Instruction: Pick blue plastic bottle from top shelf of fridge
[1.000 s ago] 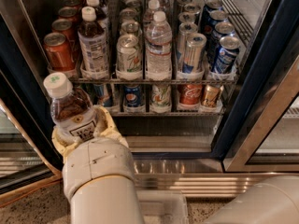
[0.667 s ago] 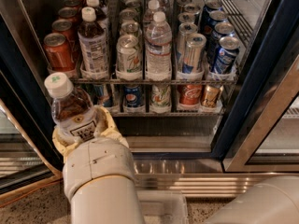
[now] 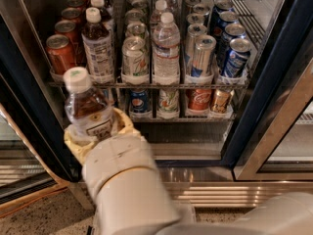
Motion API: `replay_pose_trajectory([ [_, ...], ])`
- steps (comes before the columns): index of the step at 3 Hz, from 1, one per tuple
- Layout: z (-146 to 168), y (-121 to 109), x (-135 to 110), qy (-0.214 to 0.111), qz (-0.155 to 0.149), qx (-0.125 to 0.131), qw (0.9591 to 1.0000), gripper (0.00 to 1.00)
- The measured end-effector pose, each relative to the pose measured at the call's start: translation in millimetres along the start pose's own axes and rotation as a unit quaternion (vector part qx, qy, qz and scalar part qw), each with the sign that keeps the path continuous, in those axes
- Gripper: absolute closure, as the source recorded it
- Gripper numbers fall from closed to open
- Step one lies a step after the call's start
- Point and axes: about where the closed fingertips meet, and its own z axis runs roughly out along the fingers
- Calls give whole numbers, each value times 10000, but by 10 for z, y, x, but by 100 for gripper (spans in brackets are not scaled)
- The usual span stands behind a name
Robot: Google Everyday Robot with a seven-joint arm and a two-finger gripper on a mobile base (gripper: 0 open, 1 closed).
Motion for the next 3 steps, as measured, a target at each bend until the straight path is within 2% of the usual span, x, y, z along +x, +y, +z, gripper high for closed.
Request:
replay_pose_trajectory([
  [1,39,-557,-21,534,610,-601,9949,100],
  [2,312,-929,-33,986,435,-1027,9889,100],
  [3,312,-929,-33,986,435,-1027,9889,100],
])
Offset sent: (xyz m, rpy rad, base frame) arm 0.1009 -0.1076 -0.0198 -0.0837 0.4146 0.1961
